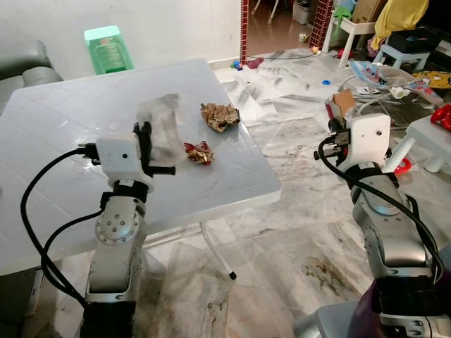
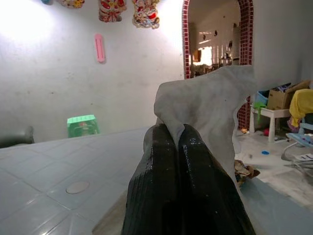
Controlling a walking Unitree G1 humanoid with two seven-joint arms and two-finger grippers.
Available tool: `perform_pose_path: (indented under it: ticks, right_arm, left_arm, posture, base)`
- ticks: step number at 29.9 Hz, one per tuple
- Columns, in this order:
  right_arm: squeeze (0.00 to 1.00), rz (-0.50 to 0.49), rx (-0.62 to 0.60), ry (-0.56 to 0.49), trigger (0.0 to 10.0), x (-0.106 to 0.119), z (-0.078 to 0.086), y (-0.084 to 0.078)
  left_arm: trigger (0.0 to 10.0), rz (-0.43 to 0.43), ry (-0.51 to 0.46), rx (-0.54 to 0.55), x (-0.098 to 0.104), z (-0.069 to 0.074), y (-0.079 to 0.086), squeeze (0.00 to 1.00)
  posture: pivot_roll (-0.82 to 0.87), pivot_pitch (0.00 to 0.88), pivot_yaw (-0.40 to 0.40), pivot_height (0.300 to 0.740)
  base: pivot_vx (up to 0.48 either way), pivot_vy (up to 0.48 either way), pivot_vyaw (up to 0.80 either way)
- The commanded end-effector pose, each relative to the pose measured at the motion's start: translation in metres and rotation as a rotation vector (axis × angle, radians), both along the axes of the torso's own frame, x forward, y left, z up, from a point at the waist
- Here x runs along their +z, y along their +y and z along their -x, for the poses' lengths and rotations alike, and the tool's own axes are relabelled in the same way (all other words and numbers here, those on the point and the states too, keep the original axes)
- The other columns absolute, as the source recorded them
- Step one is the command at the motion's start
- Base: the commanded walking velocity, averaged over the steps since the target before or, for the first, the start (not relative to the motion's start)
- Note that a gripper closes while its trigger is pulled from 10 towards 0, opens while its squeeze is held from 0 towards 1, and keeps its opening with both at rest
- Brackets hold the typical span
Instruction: Picking trash to rubbish bin
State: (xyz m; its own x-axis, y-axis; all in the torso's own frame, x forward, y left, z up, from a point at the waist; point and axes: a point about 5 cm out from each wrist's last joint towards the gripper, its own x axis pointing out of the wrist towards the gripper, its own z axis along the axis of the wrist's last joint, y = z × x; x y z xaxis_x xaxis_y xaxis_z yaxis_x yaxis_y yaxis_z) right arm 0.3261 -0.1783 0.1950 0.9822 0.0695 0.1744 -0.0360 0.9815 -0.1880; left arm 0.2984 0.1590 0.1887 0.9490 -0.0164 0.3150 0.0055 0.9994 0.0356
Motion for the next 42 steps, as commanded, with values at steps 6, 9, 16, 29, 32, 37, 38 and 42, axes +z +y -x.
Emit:
perform_pose_path:
  ticks: [6,9,16,29,32,37,38,42]
  right_arm:
    - [0.0,-0.018,-0.004,-0.005,1.8,0.0036,0.0022,-0.0019]
    - [0.0,-0.019,-0.004,-0.003,4.2,0.0033,0.0024,-0.0022]
    - [0.0,-0.016,-0.002,0.002,10.0,0.0028,0.0024,-0.0026]
    - [0.0,-0.019,-0.006,0.006,10.0,0.0029,0.0018,-0.0025]
    - [0.0,-0.017,-0.006,0.004,10.0,0.0036,0.0016,-0.0026]
    - [0.0,-0.018,-0.005,0.004,10.0,0.0041,0.0009,-0.002]
    - [0.0,-0.019,-0.005,0.005,10.0,0.0038,0.001,-0.0015]
    - [0.0,-0.018,-0.002,0.006,10.0,0.0034,0.0014,-0.0004]
  left_arm:
    - [0.0,0.007,0.013,-0.008,0.0005,-0.002,-0.0006,0.0]
    - [0.0,0.007,0.012,-0.01,0.0005,-0.002,-0.0008,0.0]
    - [0.0,0.001,0.009,-0.013,0.0003,-0.0013,-0.0013,0.0]
    - [0.0,-0.01,-0.004,-0.033,0.0011,-0.0018,-0.0028,0.0]
    - [0.0,-0.01,-0.004,-0.036,0.0011,-0.002,-0.0036,0.0]
    - [0.0,-0.011,-0.008,-0.04,0.0017,-0.0021,-0.004,0.0]
    - [0.0,-0.008,-0.008,-0.04,0.0018,-0.0016,-0.004,0.0]
    - [0.0,-0.006,-0.009,-0.041,0.0021,-0.0012,-0.0042,0.0]
  posture:
    - [-0.1,0.048,0.055,0.74]
    - [-0.1,0.047,0.054,0.74]
    - [-0.1,0.046,0.05,0.74]
    - [-0.1,0.042,0.05,0.74]
    - [-0.1,0.042,0.05,0.74]
    - [-0.1,0.044,0.05,0.74]
    - [-0.1,0.044,0.051,0.74]
    - [-0.1,0.046,0.052,0.74]
  base:
    - [0.0,0.437,0.0]
    - [0.0,0.48,0.0]
    - [0.0,0.399,0.0]
    - [0.0,0.0,-0.37]
    - [0.0,0.0,-0.8]
    - [0.0,0.0,-0.8]
    - [0.0,0.0,-0.8]
    - [0.0,0.0,-0.8]
